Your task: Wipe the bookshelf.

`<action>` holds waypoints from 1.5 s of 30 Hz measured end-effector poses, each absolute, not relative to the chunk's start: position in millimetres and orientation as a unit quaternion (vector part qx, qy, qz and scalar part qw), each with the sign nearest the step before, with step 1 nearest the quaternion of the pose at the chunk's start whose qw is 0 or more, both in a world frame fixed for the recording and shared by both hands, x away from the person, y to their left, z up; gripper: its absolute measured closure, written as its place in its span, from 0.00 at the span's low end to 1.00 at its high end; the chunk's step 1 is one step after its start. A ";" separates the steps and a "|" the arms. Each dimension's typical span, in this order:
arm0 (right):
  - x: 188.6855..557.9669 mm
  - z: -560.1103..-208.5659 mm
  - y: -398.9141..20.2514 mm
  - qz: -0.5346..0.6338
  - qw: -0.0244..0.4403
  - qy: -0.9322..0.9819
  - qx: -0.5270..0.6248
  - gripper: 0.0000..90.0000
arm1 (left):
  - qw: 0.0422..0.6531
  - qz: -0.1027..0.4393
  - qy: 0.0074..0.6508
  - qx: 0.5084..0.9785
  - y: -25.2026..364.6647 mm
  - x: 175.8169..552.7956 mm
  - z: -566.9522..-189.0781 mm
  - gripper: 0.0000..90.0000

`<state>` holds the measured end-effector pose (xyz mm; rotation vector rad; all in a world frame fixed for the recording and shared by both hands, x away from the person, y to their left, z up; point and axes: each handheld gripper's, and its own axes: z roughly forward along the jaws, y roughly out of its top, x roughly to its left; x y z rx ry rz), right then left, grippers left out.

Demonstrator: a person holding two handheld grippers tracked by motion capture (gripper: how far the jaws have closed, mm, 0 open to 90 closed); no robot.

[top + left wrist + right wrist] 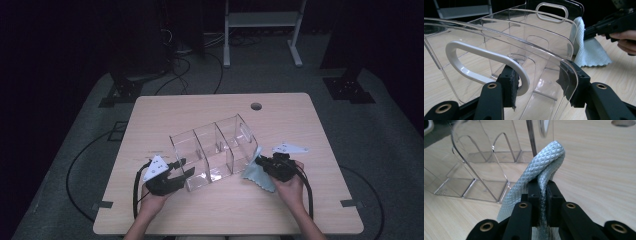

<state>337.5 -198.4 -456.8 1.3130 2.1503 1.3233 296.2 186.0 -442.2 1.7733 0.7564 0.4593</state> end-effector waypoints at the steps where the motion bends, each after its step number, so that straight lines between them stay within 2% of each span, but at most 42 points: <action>1: 338.9 -462.9 -197.5 0.453 0.145 0.751 0.458 0.93 | 0.547 0.195 0.319 0.749 186.1 296.1 -442.2 0.56; 6: 340.3 -467.5 -194.8 0.439 0.147 0.757 0.461 0.92 | 0.548 0.197 0.319 0.748 185.9 295.4 -442.9 0.56; 10: 337.8 -456.6 -195.7 0.454 0.160 0.749 0.455 0.92 | 0.548 0.197 0.319 0.747 185.5 295.4 -442.8 0.56; 17: 341.2 -471.1 -193.5 0.440 0.149 0.756 0.460 0.92 | 0.547 0.199 0.321 0.747 185.3 293.9 -442.8 0.56; 23: 337.0 -457.2 -193.9 0.458 0.168 0.748 0.451 0.92 | 0.546 0.200 0.321 0.748 185.3 293.3 -442.8 0.56; 29: 341.4 -474.3 -192.0 0.437 0.147 0.757 0.463 0.92 | 0.545 0.201 0.320 0.748 185.1 293.2 -442.9 0.56; 35: 339.1 -464.4 -191.6 0.444 0.159 0.753 0.459 0.92 | 0.545 0.202 0.320 0.749 184.9 293.3 -442.9 0.56; 41: 343.3 -479.3 -190.7 0.429 0.142 0.759 0.468 0.92 | 0.546 0.201 0.320 0.748 184.7 293.0 -442.7 0.55; 45: 343.9 -476.8 -192.1 0.435 0.139 0.754 0.471 0.92 | 0.546 0.201 0.320 0.747 184.0 292.6 -442.9 0.55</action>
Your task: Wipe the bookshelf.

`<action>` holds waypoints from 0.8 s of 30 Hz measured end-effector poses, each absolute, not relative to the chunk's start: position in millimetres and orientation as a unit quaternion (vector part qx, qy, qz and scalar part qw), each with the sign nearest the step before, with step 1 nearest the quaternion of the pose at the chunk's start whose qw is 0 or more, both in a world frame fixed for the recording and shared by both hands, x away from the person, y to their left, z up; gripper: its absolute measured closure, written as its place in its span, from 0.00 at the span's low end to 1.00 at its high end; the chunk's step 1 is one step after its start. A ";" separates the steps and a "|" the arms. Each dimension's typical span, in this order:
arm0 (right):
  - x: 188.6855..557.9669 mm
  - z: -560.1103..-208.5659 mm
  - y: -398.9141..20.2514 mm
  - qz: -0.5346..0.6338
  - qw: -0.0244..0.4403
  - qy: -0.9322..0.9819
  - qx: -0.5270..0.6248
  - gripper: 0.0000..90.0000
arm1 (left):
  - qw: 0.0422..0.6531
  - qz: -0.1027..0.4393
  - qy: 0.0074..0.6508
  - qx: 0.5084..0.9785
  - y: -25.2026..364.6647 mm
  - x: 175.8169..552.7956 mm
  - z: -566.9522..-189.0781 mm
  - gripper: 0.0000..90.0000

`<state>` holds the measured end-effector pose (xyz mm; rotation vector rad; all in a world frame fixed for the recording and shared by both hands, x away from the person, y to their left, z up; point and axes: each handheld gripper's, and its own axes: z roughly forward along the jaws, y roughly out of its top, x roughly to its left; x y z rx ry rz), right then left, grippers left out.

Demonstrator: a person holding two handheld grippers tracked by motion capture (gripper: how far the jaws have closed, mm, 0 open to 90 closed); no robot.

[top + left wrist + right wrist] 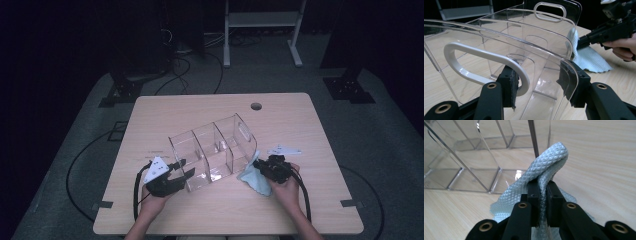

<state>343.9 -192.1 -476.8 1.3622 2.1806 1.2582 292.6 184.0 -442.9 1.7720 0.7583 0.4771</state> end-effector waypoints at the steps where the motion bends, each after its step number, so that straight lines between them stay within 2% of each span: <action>1: 343.9 -476.8 -192.1 0.435 0.139 0.754 0.471 0.92 | 0.546 0.201 0.320 0.747 184.0 292.6 -442.9 0.55; 9: 347.9 -486.0 -190.1 0.415 0.123 0.765 0.478 0.91 | 0.550 0.197 0.321 0.745 183.3 292.0 -442.9 0.55; 14: 345.4 -471.4 -191.9 0.435 0.144 0.757 0.466 0.92 | 0.550 0.196 0.320 0.746 182.8 291.9 -443.1 0.55; 20: 349.2 -485.7 -190.2 0.419 0.129 0.763 0.476 0.92 | 0.550 0.194 0.320 0.747 182.4 291.5 -442.8 0.55; 24: 346.9 -475.9 -191.1 0.431 0.139 0.757 0.471 0.92 | 0.549 0.195 0.318 0.748 181.7 290.8 -442.7 0.55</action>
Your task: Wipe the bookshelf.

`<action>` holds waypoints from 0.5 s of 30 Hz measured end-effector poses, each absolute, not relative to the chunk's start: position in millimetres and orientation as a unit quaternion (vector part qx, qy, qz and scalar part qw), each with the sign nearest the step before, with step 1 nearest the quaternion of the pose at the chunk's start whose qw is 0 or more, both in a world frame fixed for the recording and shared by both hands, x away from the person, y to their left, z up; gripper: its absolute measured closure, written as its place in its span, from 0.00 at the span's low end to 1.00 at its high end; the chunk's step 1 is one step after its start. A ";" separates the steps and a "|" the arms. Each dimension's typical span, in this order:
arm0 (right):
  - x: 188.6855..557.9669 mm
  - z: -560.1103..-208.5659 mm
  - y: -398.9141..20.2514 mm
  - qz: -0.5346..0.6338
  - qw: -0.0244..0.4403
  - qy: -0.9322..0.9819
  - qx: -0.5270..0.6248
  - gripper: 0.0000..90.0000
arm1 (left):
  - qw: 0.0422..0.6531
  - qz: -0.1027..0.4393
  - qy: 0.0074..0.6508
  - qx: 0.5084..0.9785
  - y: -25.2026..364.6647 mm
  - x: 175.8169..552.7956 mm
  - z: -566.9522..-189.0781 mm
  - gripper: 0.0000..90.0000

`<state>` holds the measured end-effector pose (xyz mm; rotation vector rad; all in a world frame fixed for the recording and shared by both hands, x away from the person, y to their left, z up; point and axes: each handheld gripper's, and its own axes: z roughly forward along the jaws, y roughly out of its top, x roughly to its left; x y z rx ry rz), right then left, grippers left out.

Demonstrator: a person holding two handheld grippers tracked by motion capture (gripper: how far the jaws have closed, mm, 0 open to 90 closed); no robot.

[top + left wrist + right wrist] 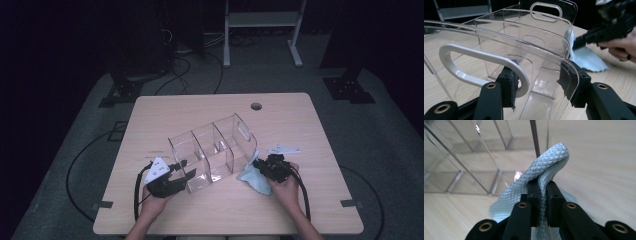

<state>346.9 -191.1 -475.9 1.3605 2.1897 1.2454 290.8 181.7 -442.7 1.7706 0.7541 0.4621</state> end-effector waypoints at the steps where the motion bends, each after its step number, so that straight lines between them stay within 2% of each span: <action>1: 345.7 -471.2 -191.8 0.438 0.144 0.754 0.468 0.92 | 0.549 0.195 0.318 0.748 181.5 290.9 -442.7 0.55; 3: 344.5 -466.2 -192.3 0.445 0.148 0.750 0.467 0.92 | 0.549 0.194 0.318 0.748 181.2 290.8 -442.7 0.55; 9: 348.6 -482.6 -190.2 0.425 0.131 0.758 0.478 0.92 | 0.547 0.194 0.320 0.749 180.7 289.2 -442.2 0.55; 15: 346.3 -474.0 -191.5 0.436 0.142 0.752 0.473 0.92 | 0.544 0.191 0.324 0.750 178.2 284.7 -441.2 0.54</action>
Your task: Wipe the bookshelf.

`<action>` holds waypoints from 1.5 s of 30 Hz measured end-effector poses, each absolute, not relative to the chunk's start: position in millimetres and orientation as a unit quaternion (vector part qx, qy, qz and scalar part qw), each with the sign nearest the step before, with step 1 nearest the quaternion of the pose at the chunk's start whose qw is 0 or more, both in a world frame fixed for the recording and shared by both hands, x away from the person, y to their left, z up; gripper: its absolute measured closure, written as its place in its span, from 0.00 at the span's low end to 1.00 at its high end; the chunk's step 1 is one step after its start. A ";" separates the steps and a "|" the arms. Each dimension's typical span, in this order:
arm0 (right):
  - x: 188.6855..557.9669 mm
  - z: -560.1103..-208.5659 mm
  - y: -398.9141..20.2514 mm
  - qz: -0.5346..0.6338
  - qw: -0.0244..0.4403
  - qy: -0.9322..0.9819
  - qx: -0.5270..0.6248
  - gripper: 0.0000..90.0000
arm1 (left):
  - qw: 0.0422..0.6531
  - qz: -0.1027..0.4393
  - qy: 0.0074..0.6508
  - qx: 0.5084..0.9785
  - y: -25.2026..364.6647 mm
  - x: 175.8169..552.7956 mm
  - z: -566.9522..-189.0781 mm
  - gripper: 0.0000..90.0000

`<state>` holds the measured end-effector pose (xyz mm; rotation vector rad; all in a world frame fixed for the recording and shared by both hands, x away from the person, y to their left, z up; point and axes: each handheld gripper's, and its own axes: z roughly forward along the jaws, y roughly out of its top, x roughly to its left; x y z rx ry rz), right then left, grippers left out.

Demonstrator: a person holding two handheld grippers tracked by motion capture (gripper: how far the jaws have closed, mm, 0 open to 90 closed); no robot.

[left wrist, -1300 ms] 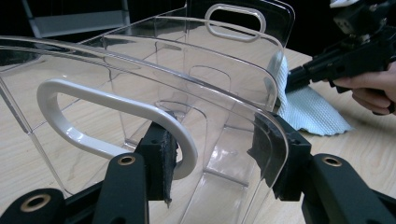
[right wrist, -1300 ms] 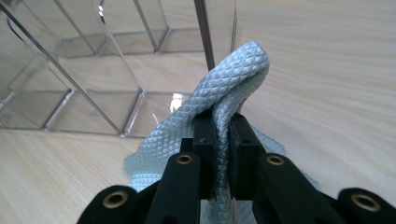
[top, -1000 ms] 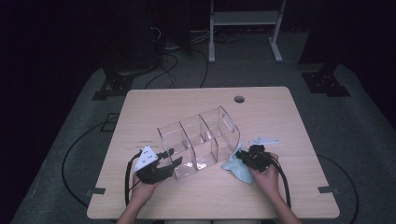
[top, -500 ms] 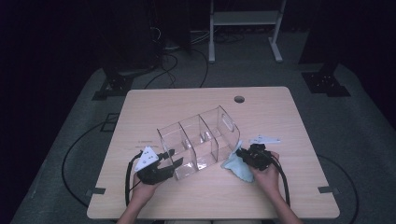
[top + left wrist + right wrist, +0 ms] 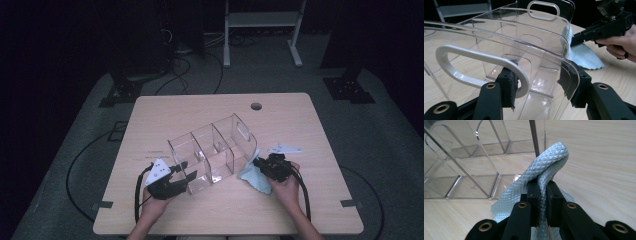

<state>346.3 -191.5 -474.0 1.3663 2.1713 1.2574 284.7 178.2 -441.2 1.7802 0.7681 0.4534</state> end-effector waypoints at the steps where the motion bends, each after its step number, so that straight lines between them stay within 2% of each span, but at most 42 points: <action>1: 346.7 -475.6 -191.2 0.433 0.141 0.754 0.474 0.92 | 0.543 0.190 0.324 0.751 177.5 283.8 -441.1 0.54; 5: 346.3 -473.9 -191.1 0.432 0.140 0.755 0.473 0.92 | 0.539 0.189 0.324 0.754 176.1 281.0 -440.3 0.54; 8: 341.6 -452.3 -195.2 0.465 0.157 0.739 0.462 0.92 | 0.534 0.187 0.321 0.759 174.7 276.4 -439.9 0.53; 11: 340.3 -448.0 -194.6 0.469 0.162 0.738 0.458 0.92 | 0.536 0.175 0.320 0.761 172.3 272.0 -439.1 0.53; 17: 345.8 -480.0 -191.1 0.435 0.130 0.754 0.474 0.92 | 0.536 0.172 0.322 0.761 171.2 265.8 -439.0 0.52; 21: 345.3 -478.3 -189.7 0.436 0.135 0.755 0.472 0.92 | 0.537 0.169 0.323 0.761 171.7 265.8 -438.4 0.51; 24: 345.4 -478.6 -190.0 0.437 0.134 0.754 0.472 0.92 | 0.538 0.163 0.319 0.763 174.0 263.3 -437.1 0.45; 36: 346.3 -479.0 -191.4 0.440 0.131 0.752 0.473 0.92 | 0.540 0.168 0.314 0.762 197.6 242.7 -427.8 0.41; 45: 346.3 -479.5 -191.7 0.443 0.129 0.749 0.476 0.92 | 0.536 0.197 0.331 0.751 219.2 261.2 -426.0 0.40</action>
